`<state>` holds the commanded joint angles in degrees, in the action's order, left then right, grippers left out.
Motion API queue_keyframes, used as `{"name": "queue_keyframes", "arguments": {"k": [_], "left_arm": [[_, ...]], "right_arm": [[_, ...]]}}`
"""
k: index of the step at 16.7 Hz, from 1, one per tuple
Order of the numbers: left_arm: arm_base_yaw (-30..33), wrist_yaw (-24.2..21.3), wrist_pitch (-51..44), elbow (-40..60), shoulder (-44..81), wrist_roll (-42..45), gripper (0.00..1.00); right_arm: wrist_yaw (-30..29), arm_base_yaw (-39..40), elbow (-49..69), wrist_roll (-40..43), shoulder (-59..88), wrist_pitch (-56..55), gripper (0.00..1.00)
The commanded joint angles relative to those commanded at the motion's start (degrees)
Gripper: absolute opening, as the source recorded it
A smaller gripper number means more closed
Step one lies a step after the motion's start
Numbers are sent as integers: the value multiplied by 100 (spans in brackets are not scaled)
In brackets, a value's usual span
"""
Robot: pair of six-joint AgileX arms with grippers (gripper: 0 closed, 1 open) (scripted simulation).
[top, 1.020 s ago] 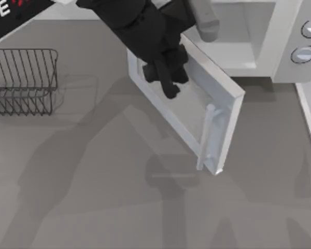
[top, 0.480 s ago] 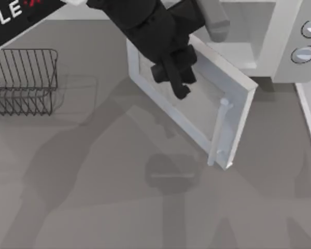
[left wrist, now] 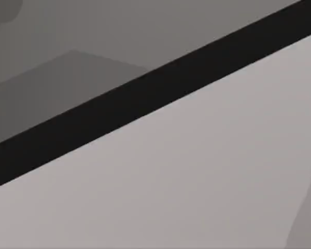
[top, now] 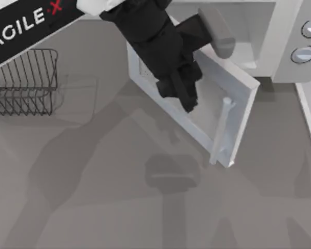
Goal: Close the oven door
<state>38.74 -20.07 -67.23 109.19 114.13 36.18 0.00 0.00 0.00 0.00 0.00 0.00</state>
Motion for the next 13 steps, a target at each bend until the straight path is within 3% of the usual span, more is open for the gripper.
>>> {"name": "queue_keyframes", "arguments": {"k": [13], "left_arm": [[316,-131,374,601,-57,245,0]], "right_arm": [[0,0,0,0,0,0,100]]}}
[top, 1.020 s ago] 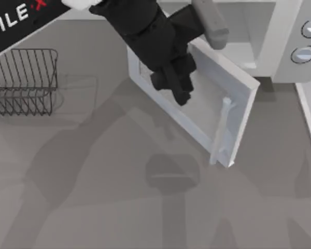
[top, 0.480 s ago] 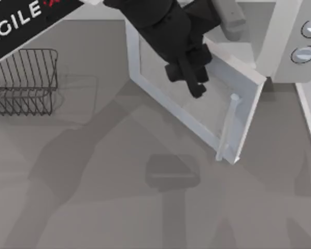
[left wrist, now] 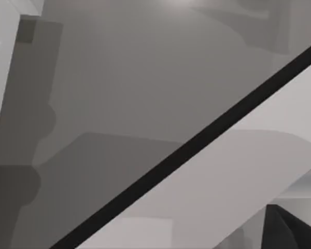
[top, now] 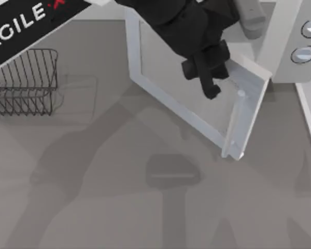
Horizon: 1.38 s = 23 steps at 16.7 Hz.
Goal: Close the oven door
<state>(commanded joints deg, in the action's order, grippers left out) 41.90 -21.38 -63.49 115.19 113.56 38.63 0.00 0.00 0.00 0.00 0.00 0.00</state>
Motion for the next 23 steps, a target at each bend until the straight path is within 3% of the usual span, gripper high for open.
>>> {"name": "queue_keyframes", "arguments": {"k": [4,11,23], "left_arm": [[252,-102,-114,33,217,-66,0],[-64,253,-270,270,372,-372,0],[208,482,-383,180,553,-532,0]], "right_arm": [[0,0,0,0,0,0,100],[0,0,0,0,0,0,100],[0,0,0,0,0,0,100]]}}
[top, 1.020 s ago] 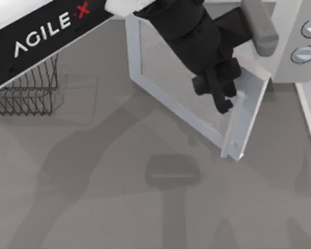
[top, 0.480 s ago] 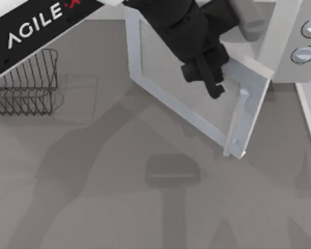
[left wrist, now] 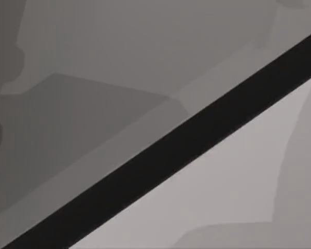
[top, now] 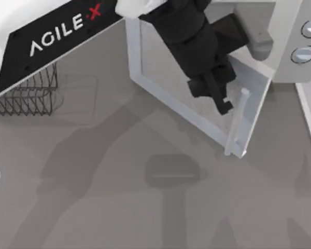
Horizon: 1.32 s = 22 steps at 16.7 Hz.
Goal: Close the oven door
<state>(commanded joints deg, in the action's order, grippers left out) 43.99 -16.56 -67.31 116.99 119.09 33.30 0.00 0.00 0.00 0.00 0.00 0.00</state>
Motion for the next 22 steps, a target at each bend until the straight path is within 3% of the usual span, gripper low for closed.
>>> {"name": "queue_keyframes", "arguments": {"k": [13,18,22], "left_arm": [[-25,-161,-18,602,103,-14,0],[415,-441,-581,731,-381,307,0],[476,-357,-709,1079,-129,104,0]], "right_arm": [[0,0,0,0,0,0,100],[0,0,0,0,0,0,100],[0,0,0,0,0,0,100]]}}
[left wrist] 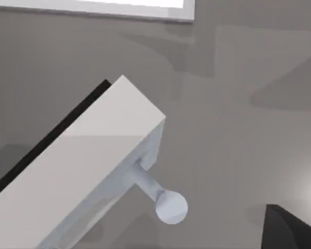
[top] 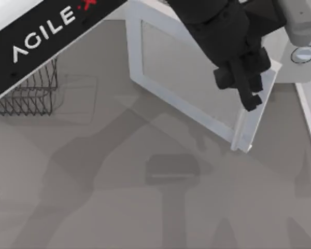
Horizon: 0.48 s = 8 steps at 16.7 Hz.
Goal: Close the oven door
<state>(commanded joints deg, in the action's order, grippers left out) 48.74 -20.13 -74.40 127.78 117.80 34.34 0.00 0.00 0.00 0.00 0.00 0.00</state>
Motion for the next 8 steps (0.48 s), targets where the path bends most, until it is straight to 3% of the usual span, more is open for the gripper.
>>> {"name": "queue_keyframes", "arguments": {"k": [8], "left_arm": [[-316,284,524,173,661,-307,0]], "right_arm": [[0,0,0,0,0,0,100]]}}
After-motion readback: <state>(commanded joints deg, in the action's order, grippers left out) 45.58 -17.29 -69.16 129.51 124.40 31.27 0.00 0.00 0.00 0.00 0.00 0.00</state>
